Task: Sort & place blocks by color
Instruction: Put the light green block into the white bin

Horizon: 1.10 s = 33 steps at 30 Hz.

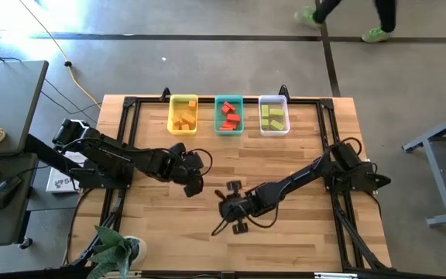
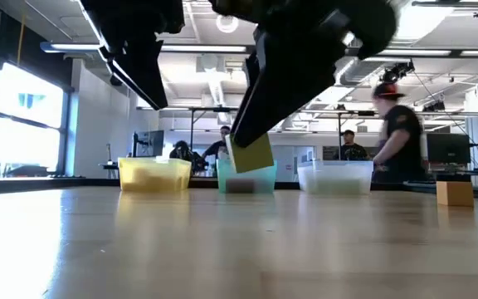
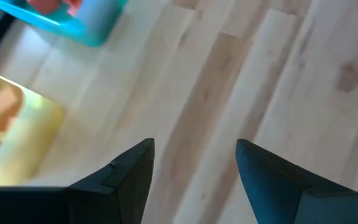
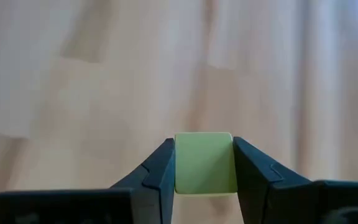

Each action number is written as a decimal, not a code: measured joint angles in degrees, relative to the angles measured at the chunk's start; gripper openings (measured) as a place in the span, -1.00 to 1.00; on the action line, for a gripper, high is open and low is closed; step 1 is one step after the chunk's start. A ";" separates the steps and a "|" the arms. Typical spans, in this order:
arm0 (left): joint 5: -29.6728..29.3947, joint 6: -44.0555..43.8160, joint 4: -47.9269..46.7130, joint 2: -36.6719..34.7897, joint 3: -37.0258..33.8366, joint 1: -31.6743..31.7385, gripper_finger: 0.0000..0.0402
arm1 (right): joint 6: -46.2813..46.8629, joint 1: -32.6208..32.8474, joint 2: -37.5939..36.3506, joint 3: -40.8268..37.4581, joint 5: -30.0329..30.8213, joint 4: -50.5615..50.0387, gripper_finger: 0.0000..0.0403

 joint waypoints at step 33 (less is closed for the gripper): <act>-11.22 15.50 0.74 0.00 0.00 7.62 0.06 | 15.26 -38.55 -12.68 0.00 22.35 -34.90 -0.50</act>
